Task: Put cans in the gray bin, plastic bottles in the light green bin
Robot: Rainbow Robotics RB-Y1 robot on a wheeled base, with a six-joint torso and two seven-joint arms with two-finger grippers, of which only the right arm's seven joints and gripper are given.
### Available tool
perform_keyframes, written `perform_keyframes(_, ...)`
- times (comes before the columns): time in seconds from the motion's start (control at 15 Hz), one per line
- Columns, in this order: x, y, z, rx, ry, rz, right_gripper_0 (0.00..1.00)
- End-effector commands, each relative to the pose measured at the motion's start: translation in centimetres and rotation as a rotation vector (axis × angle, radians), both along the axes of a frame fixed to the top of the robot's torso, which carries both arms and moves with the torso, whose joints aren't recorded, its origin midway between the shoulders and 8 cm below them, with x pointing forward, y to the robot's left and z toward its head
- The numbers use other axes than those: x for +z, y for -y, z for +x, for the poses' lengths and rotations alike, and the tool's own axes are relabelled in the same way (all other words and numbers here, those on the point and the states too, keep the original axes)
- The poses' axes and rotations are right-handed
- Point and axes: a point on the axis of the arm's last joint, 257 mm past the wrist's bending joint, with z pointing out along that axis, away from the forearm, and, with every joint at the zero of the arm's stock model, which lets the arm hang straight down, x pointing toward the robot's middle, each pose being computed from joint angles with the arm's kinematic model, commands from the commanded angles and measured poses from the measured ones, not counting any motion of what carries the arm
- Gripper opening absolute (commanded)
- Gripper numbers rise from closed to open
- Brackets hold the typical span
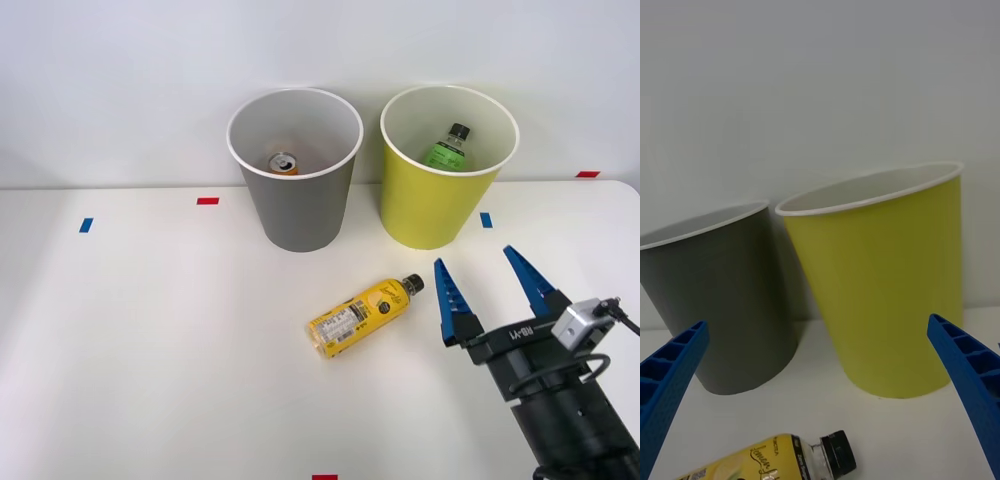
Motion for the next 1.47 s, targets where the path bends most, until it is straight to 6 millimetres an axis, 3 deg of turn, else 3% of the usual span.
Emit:
perform_keyframes(0.07, -2.3, 1.7, -1.5, -0.066, -0.063, 0.047, 1.00)
perform_keyframes(0.33, -5.7, 3.8, -3.4, -0.159, -0.146, 0.075, 1.00)
perform_keyframes(0.67, -9.6, 5.0, -3.5, -0.229, -0.153, 0.071, 1.00)
perform_keyframes(0.87, -10.2, 6.0, -3.4, -0.260, -0.155, 0.039, 1.00)
perform_keyframes(1.07, -10.0, 5.9, -1.8, -0.276, -0.163, 0.038, 1.00)
perform_keyframes(1.33, -10.4, 4.4, -0.5, -0.269, -0.117, -0.010, 1.00)
perform_keyframes(1.47, -10.7, 3.3, -1.0, -0.243, -0.095, -0.001, 1.00)
